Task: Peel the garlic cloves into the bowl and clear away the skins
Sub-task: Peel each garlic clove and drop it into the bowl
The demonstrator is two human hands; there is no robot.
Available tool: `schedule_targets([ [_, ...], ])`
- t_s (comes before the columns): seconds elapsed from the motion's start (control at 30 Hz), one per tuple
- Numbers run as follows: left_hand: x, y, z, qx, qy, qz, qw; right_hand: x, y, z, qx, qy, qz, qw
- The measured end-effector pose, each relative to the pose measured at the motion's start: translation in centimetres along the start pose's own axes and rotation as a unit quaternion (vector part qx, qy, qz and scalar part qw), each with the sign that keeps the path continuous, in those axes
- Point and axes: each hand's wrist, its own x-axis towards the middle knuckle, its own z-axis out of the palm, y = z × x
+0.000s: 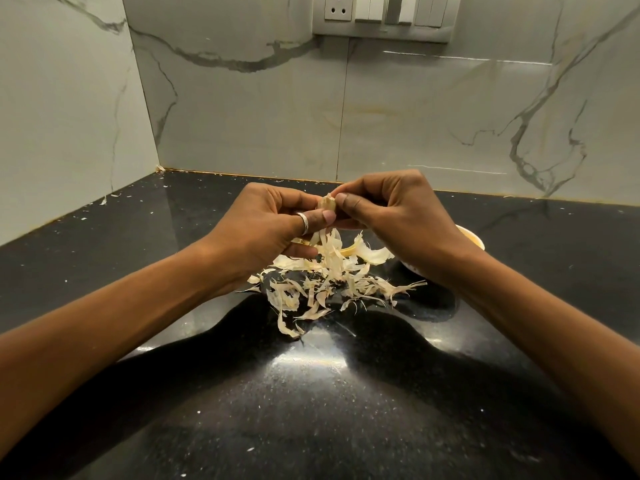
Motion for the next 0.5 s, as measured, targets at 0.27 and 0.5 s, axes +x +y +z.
schedule_targets([
  [0.27, 0.02, 0.01, -0.01, 0.044, -0.009, 0.021, 0.999, 0.18, 0.40, 0.00, -0.055, 0.007, -0.006, 0.998],
  [0.5, 0.04, -0.05, 0.04, 0.040, 0.001, 0.006, 0.999, -0.01, 0.44, 0.59, -0.120, 0.031, -0.028, 0.992],
])
